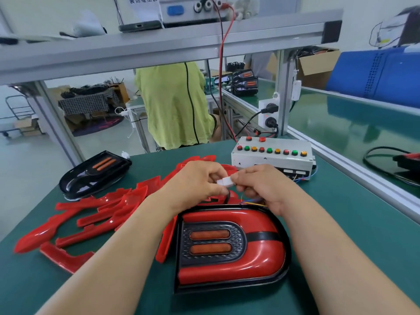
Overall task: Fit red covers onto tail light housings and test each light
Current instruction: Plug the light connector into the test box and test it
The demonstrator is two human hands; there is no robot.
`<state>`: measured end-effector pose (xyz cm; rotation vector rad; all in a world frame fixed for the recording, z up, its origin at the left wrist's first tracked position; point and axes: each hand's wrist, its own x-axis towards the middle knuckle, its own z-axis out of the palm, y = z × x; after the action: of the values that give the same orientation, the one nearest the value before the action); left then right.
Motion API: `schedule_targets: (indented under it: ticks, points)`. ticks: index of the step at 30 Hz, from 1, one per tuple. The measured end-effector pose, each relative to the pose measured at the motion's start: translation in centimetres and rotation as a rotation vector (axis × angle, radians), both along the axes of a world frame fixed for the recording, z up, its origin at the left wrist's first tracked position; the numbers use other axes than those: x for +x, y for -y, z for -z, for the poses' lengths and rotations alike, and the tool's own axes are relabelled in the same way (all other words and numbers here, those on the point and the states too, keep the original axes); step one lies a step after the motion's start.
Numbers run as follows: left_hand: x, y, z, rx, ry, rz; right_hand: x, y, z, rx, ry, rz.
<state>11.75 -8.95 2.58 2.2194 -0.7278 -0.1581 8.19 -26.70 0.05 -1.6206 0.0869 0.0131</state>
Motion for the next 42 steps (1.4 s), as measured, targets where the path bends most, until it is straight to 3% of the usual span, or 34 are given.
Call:
schedule_targets:
  ticks: [4,9,21,26,30,39,42]
  points:
    - [0.0,-0.6,0.4,0.010,0.085,-0.033,-0.5,0.2,-0.2,-0.262,0.146,-0.046]
    - [0.1,-0.9,0.5,-0.005,0.035,-0.011,-0.4,0.0,-0.3,-0.538,0.266,-0.006]
    - [0.4,-0.6,0.3,0.025,0.050,-0.010,-1.0,0.1,-0.6,-0.571,0.282,-0.019]
    - [1.5,-3.7,0.4,0.096,0.053,-0.136,-1.0,2.9,-1.0,-0.464,0.336,0.224]
    - [1.8,-4.1,0.8,0.104,0.035,-0.124,-0.5,1.7,-0.3,-0.561,0.326,0.170]
    - [1.8,-3.4,1.8,0.169,-0.015,-0.039,0.8,3.2,1.6,-0.731,0.120,0.298]
    - [1.4,-3.6,0.5,0.213,0.095,-0.079,0.7,3.4,1.6,-0.724,0.073,0.308]
